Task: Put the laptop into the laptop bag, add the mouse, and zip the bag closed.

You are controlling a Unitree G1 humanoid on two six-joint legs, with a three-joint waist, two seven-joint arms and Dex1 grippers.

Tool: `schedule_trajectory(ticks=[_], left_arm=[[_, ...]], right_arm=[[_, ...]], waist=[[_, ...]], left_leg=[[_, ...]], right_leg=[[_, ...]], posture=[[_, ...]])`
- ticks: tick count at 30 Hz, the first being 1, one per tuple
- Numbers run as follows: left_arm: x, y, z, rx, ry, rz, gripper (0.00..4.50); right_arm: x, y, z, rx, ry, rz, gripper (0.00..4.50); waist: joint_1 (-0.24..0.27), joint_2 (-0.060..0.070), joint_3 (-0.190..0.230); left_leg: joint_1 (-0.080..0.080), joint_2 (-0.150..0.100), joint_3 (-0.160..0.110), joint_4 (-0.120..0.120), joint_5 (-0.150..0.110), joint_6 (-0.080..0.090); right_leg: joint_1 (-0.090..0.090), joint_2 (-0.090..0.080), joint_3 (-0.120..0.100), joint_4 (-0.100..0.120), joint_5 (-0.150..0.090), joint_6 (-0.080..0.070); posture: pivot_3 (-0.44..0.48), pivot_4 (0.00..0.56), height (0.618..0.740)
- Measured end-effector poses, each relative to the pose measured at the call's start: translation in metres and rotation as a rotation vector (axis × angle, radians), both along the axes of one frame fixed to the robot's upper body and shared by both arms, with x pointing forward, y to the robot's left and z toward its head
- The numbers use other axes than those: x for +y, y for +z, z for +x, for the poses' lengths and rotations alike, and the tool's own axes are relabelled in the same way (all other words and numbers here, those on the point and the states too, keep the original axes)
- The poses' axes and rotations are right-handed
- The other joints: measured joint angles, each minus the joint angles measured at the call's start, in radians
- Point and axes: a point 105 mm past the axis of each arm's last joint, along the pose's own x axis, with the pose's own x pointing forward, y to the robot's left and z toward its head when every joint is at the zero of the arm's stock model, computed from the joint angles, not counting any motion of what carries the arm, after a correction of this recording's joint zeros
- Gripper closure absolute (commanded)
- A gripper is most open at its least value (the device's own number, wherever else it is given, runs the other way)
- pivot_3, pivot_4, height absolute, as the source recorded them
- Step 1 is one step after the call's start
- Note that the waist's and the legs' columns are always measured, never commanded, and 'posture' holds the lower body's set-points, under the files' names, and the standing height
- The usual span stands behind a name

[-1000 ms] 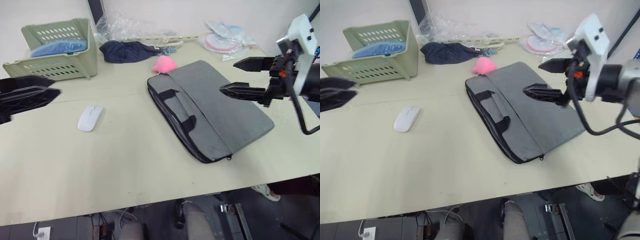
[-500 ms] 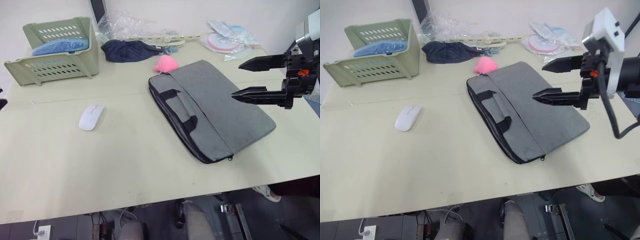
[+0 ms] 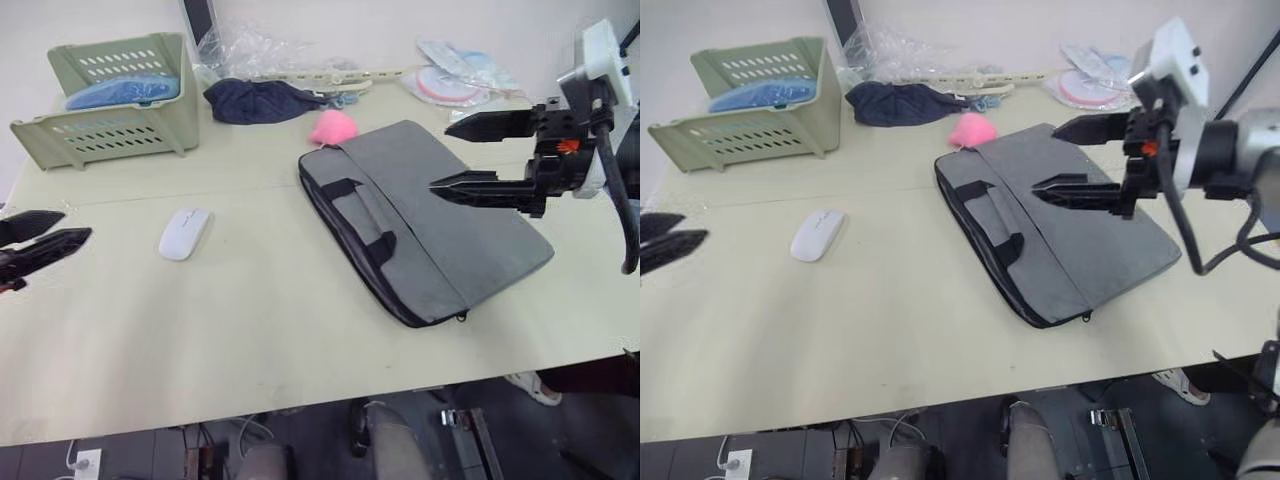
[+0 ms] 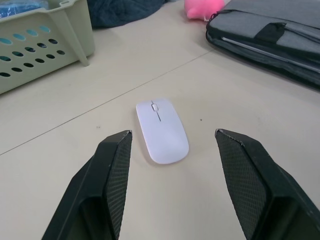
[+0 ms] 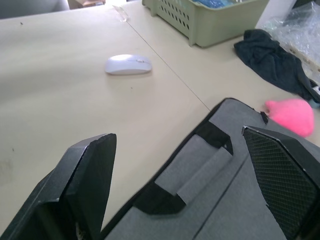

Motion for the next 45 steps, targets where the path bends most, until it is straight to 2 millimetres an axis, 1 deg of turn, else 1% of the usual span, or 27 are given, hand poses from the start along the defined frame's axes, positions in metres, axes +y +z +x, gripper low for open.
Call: schedule_trajectory(ticks=[2,4,5,8,11,13,15,18,19,21,23,25,28,30,33,39,41,45], left_arm=[[-0.003,-0.002,0.007,-0.039,0.011,-0.002,1.64],[-0.008,-0.009,0.019,-0.101,0.04,0.005,1.64],[-0.01,-0.017,0.025,-0.118,0.055,-0.001,1.64],[-0.012,-0.028,0.032,-0.13,0.077,0.001,1.64],[-0.006,-0.027,0.037,-0.195,0.12,0.04,1.64],[-0.005,-0.031,0.041,-0.21,0.124,0.046,1.64],[-0.006,-0.04,0.048,-0.225,0.14,0.038,1.64],[-0.012,-0.054,0.057,-0.218,0.139,0.014,1.64],[-0.016,-0.056,0.059,-0.219,0.134,0.006,1.4],[-0.027,-0.056,0.066,-0.23,0.115,-0.017,0.84],[-0.033,-0.054,0.071,-0.238,0.103,-0.026,0.03],[-0.043,-0.056,0.077,-0.243,0.091,-0.043,0.03],[-0.051,-0.067,0.081,-0.22,0.083,-0.058,0.03],[-0.052,-0.074,0.083,-0.208,0.093,-0.073,0.03],[-0.052,-0.075,0.086,-0.218,0.108,-0.08,0.03],[-0.047,-0.088,0.094,-0.231,0.198,-0.095,0.03],[-0.048,-0.088,0.095,-0.236,0.202,-0.101,0.03],[-0.059,-0.1,0.103,-0.224,0.204,-0.133,0.03]], right_arm=[[0.004,-0.001,-0.001,0.002,0.01,0.01,0.1],[0.013,-0.002,-0.003,0.003,0.03,0.033,0.1],[0.016,-0.004,-0.003,0.006,0.034,0.044,0.1],[0.019,-0.008,-0.003,0.016,0.036,0.053,0.1],[0.022,-0.009,-0.003,0.017,0.038,0.065,0.1],[0.024,-0.01,-0.004,0.019,0.044,0.072,0.1],[0.026,-0.011,-0.003,0.023,0.044,0.08,0.1],[0.027,-0.013,-0.003,0.028,0.044,0.084,0.1],[0.028,-0.013,-0.003,0.028,0.045,0.088,0.02],[0.03,-0.013,-0.003,0.022,0.048,0.089,0.0],[0.031,-0.013,-0.003,0.022,0.046,0.091,0.0],[0.031,-0.014,-0.002,0.023,0.037,0.093,0.0],[0.032,-0.015,-0.002,0.033,0.035,0.097,0.0],[0.032,-0.015,-0.002,0.034,0.032,0.099,0.0],[0.032,-0.015,-0.002,0.037,0.029,0.101,0.0],[0.032,-0.017,-0.001,0.047,0.017,0.103,0.0],[0.032,-0.018,-0.001,0.05,0.014,0.102,0.0],[0.032,-0.02,-0.002,0.051,0.011,0.096,0.0]], waist=[[0.004,0.0,0.0],[0.014,0.0,0.0],[0.017,0.0,0.0],[0.019,-0.002,-0.001],[0.02,-0.002,-0.001],[0.02,-0.002,-0.001],[0.02,-0.002,-0.001],[0.02,-0.003,-0.001],[0.02,-0.003,-0.002],[0.02,-0.004,-0.002],[0.019,-0.004,-0.002],[0.019,-0.004,-0.002],[0.019,-0.004,-0.002],[0.019,-0.004,-0.002],[0.019,-0.004,-0.002],[0.02,-0.004,-0.002],[0.021,-0.005,-0.003],[0.022,-0.005,-0.003]], left_leg=[[0.0,0.0,0.0,0.001,0.0,0.0],[0.0,0.0,0.0,0.002,0.0,0.0],[0.0,0.0,0.0,0.003,0.0,0.0],[0.0,0.0,0.0,0.005,0.0,0.0],[0.0,0.0,0.0,0.005,0.0,0.0],[0.0,0.0,0.0,0.005,0.0,0.0],[0.0,0.0,0.0,0.005,0.0,0.0],[0.0,0.0,0.0,0.005,0.0,0.0],[0.0,0.0,-0.001,0.005,0.0,0.0],[0.0,0.0,-0.001,0.005,0.0,0.0],[0.0,0.0,-0.001,0.005,0.0,0.0],[0.0,0.0,-0.001,0.005,0.0,0.0],[0.0,0.0,-0.001,0.005,0.0,0.001],[0.001,0.0,-0.001,0.006,0.0,0.001],[0.001,0.0,-0.001,0.006,0.0,0.001],[0.001,0.0,-0.001,0.006,0.0,0.001],[0.0,0.0,-0.001,0.006,0.0,0.001],[0.001,-0.001,-0.001,0.006,0.001,0.001]], right_leg=[[0.0,0.0,0.0,0.0,0.0,0.0],[0.0,0.0,0.0,0.002,0.0,0.0],[0.0,0.0,0.0,0.002,0.0,0.0],[0.0,0.0,0.0,0.003,0.0,0.0],[0.001,-0.001,-0.001,0.002,0.0,0.0],[0.001,-0.001,-0.001,0.003,0.0,0.0],[0.001,-0.001,-0.001,0.003,0.0,0.0],[0.001,-0.001,-0.002,0.003,0.0,0.0],[0.001,-0.001,-0.002,0.003,0.0,0.0],[0.001,-0.001,-0.002,0.003,0.001,0.0],[0.001,-0.001,-0.002,0.003,0.001,0.0],[0.002,-0.001,-0.002,0.003,0.001,0.0],[0.002,-0.001,-0.002,0.003,0.001,0.0],[0.002,-0.001,-0.002,0.003,0.001,0.0],[0.002,-0.001,-0.002,0.004,0.001,0.0],[0.002,-0.001,-0.002,0.003,0.001,0.001],[0.002,-0.001,-0.002,0.003,0.001,0.001],[0.003,-0.002,-0.003,0.003,0.001,0.001]], posture=[[0.0,0.15,0.74],[0.0,0.15,0.74],[0.0,0.15,0.74],[0.0,0.15,0.74],[0.0,0.15,0.74],[0.0,0.15,0.74],[0.0,0.15,0.74],[0.0,0.15,0.74],[0.0,0.15,0.74],[0.0,0.15,0.74],[0.0,0.15,0.74],[0.0,0.15,0.74],[0.0,0.15,0.74],[0.0,0.15,0.74],[0.0,0.15,0.74],[0.0,0.15,0.74],[0.0,0.15,0.74],[0.0,0.15,0.74]])
